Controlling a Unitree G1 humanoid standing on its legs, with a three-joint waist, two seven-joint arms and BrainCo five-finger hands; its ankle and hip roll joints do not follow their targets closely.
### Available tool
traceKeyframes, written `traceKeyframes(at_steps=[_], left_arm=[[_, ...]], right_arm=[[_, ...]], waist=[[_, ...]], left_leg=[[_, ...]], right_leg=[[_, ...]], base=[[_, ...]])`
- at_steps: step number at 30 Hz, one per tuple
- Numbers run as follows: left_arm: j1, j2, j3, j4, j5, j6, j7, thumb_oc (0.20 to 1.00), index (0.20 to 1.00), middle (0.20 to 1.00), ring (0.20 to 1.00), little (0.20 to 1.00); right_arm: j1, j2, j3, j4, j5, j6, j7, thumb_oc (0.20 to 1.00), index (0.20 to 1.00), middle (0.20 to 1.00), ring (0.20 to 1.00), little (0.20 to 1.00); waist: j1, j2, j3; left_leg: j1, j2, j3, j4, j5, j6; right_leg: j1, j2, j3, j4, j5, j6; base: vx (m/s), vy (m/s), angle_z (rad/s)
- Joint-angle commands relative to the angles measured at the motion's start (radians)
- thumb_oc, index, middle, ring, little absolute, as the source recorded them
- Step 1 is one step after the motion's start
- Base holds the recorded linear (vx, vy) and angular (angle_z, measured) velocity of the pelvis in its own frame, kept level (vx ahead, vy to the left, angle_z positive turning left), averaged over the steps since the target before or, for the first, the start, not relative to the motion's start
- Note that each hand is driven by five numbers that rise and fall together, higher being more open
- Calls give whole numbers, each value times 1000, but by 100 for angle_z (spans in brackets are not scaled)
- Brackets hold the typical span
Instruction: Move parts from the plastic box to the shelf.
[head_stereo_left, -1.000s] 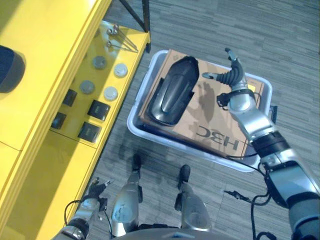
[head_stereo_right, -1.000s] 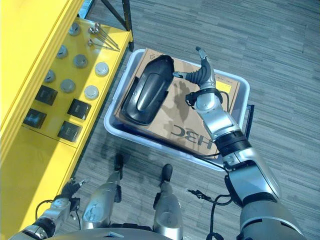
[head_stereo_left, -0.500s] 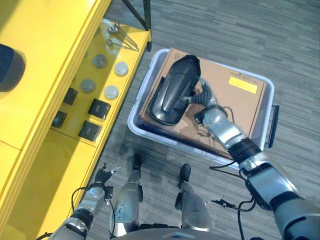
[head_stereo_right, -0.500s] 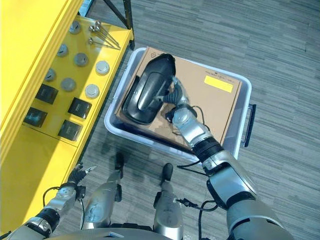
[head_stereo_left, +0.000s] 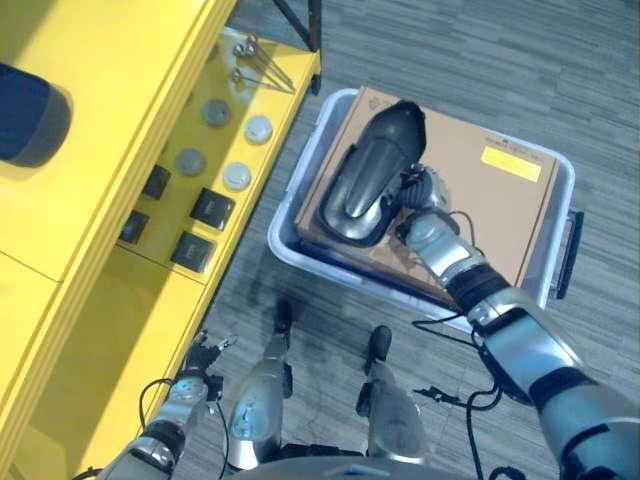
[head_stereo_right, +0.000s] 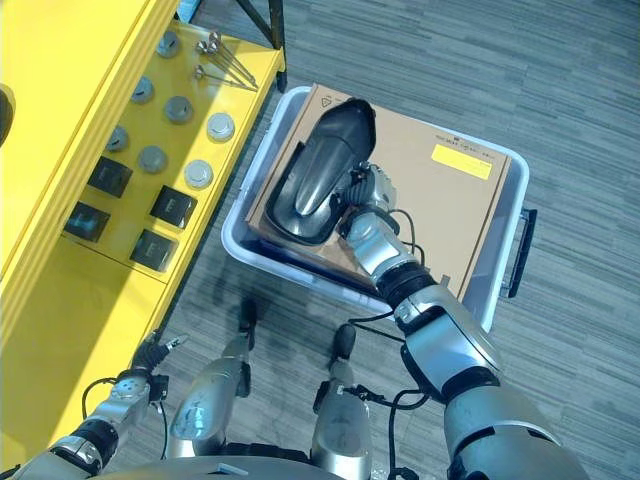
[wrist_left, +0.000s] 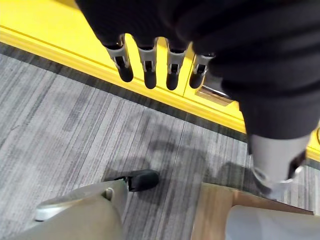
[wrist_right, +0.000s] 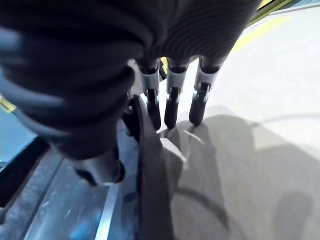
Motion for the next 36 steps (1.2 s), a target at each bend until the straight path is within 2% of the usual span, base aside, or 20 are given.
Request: traceKeyframes(at_steps=[1,3,6,8,9,13,15,16,17,21,23,26,27,31,36], left_arm=[[-15,-10,-49,59,-8,-46,-9,1000,1000,1000,1000,1000],[-8,-8,-42,54,-9,-57,-3,1000,1000,1000,1000,1000],[3,-6,-33,48,-16,-75,0,1000,1000,1000,1000,1000],[14,-5,-15,28,-18,-100,-1,1000,1000,1000,1000,1000],[26,2,4,-7,-9,-124,27,1000,1000,1000,1000,1000],[30,29,51,-116,-15,-112,45,1000,1000,1000,1000,1000],[29,39,60,-155,2,-111,31,1000,1000,1000,1000,1000],[30,47,59,-211,7,-85,31,1000,1000,1000,1000,1000],[25,79,47,-329,1,-68,16,1000,1000,1000,1000,1000],[-17,124,36,-510,-30,-13,4,1000,1000,1000,1000,1000],[-45,140,34,-593,-54,-4,-26,1000,1000,1000,1000,1000],[-124,161,18,-787,-100,58,-119,1000,1000,1000,1000,1000],[-133,161,14,-802,-100,50,-142,1000,1000,1000,1000,1000],[-207,160,-35,-908,-130,100,-212,1000,1000,1000,1000,1000],[-268,136,-86,-918,-160,119,-226,1000,1000,1000,1000,1000]], right_arm=[[63,-5,30,88,54,14,-59,200,200,200,200,200],[90,-26,9,85,78,-10,-100,200,200,200,200,200],[121,-47,-19,68,70,-27,-111,200,200,200,200,200],[161,-69,-47,49,79,-70,-121,200,200,200,200,200],[213,-92,-79,11,103,-120,-133,200,200,200,200,200],[305,-121,-146,-125,21,-202,-154,200,200,200,200,200],[331,-128,-166,-173,-5,-216,-156,200,200,200,200,200],[347,-132,-180,-194,-25,-235,-152,200,200,200,200,200],[403,-149,-207,-290,-110,-274,-160,200,200,200,200,200],[430,-185,-230,-377,-240,-298,-147,200,200,200,200,200],[430,-208,-233,-415,-315,-305,-143,200,200,200,200,200],[399,-280,-236,-489,-473,-316,-144,200,200,200,200,200],[391,-289,-235,-497,-496,-317,-150,200,200,200,200,200],[308,-344,-218,-562,-558,-320,-156,200,200,200,200,200],[227,-380,-194,-616,-589,-325,-163,200,200,200,200,200]], waist=[[12,-7,-47],[8,-14,-61],[2,-22,-79],[-4,-29,-99],[-8,-37,-124],[-26,-55,-166],[-30,-61,-178],[-34,-65,-189],[-44,-74,-221],[-53,-82,-257],[-57,-87,-273],[-63,-104,-298],[-64,-106,-301],[-74,-119,-318],[-91,-127,-338]], left_leg=[[28,-15,51,-4,-103,-21],[39,-11,58,-4,-106,-22],[55,-7,63,-4,-110,-23],[71,-2,69,-4,-114,-22],[91,3,74,-4,-117,-22],[140,18,85,-4,-124,-22],[155,22,90,-4,-126,-23],[167,24,93,-4,-128,-22],[194,34,103,-4,-129,-24],[230,43,111,-4,-136,-20],[246,49,117,-4,-138,-18],[275,57,118,-4,-147,-11],[278,58,118,-4,-149,-10],[293,64,120,-4,-162,-8],[308,69,131,-4,-174,-8]], right_leg=[[-27,-40,-8,26,-41,-6],[-15,-40,-10,21,-39,-2],[1,-38,-12,15,-39,0],[18,-36,-13,11,-41,0],[39,-35,-14,10,-43,1],[84,-27,-9,11,-52,-3],[99,-24,-8,9,-55,-3],[110,-22,-6,7,-55,-2],[136,-17,-4,4,-58,-2],[168,-10,-4,2,-64,-5],[182,-8,-4,1,-67,-5],[208,-1,-3,1,-78,-6],[211,1,-3,1,-79,-6],[221,9,5,0,-90,-5],[225,19,20,-1,-100,-3]], base=[[-6,-13,6],[-9,-28,4],[-3,-40,7],[-1,-65,1],[21,-95,-1],[30,-96,-4],[30,-76,-14],[72,-110,-13],[71,-106,-13],[44,-73,-11],[13,-57,-2],[-11,-87,5],[-17,-72,-2],[-18,-49,-5],[-8,-17,-11]])
